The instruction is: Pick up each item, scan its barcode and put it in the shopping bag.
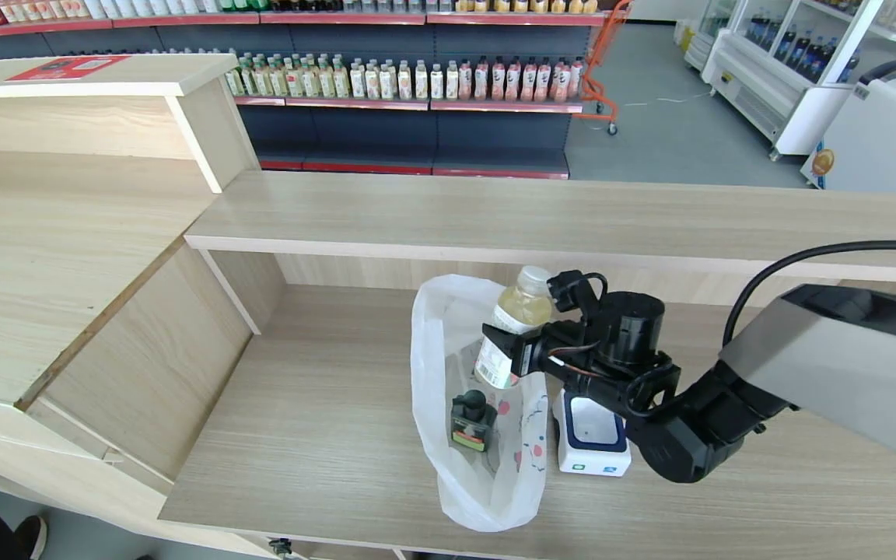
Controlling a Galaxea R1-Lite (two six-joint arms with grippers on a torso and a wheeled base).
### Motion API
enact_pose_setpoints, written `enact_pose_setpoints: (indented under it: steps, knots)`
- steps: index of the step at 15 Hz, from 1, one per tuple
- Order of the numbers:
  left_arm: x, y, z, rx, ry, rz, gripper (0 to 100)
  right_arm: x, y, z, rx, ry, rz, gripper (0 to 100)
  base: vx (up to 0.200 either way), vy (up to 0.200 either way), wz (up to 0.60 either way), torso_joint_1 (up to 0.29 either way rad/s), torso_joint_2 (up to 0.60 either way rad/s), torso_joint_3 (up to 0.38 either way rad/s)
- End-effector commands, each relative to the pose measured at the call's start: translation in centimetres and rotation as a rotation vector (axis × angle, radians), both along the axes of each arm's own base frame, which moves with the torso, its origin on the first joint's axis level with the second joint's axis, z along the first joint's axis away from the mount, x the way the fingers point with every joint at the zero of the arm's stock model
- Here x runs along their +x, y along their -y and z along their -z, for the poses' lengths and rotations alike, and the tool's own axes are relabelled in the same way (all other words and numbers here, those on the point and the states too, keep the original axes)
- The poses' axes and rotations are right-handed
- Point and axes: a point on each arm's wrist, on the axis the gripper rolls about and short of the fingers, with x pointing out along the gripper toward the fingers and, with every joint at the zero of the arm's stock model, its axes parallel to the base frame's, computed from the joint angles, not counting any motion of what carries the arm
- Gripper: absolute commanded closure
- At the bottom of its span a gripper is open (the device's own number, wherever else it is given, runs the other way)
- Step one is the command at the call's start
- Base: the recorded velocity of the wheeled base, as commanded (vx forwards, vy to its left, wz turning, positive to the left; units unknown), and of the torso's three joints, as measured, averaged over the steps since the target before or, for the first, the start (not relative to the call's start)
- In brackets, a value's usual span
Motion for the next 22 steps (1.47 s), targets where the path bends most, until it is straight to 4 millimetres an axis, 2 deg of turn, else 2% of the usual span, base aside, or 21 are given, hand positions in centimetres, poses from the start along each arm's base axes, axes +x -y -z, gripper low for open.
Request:
enact_pose_setpoints:
  steps: [1, 3, 10, 15, 19, 20, 22]
  knots:
    - [0.0, 0.0, 0.0, 0.000, 0.001, 0.000, 0, 1.0, -0.6, 1.8, -0.013, -0.020, -0.001, 100, 0.000, 0.000, 0.00, 0.000, 0.00, 0.000]
    - [0.0, 0.0, 0.0, 0.000, 0.001, 0.000, 0, 1.7, -1.0, 2.5, -0.034, -0.005, -0.001, 100, 0.000, 0.000, 0.00, 0.000, 0.00, 0.000]
    - [0.0, 0.0, 0.0, 0.000, 0.001, 0.000, 0, 4.4, -2.6, 7.7, -0.182, 0.067, -0.014, 100, 0.000, 0.000, 0.00, 0.000, 0.00, 0.000]
    - [0.0, 0.0, 0.0, 0.000, 0.001, 0.000, 0, 5.8, -3.4, 7.9, -0.189, 0.130, -0.012, 100, 0.000, 0.000, 0.00, 0.000, 0.00, 0.000]
    - [0.0, 0.0, 0.0, 0.000, 0.001, 0.000, 0, 5.8, -3.3, 8.8, -0.224, 0.142, -0.012, 100, 0.000, 0.000, 0.00, 0.000, 0.00, 0.000]
    - [0.0, 0.0, 0.0, 0.000, 0.001, 0.000, 0, 5.8, -3.2, 8.7, -0.224, 0.142, -0.010, 0, 0.000, 0.000, 0.00, 0.000, 0.00, 0.000]
    - [0.0, 0.0, 0.0, 0.000, 0.001, 0.000, 0, 5.8, -3.3, 8.6, -0.218, 0.147, -0.012, 0, 0.000, 0.000, 0.00, 0.000, 0.00, 0.000]
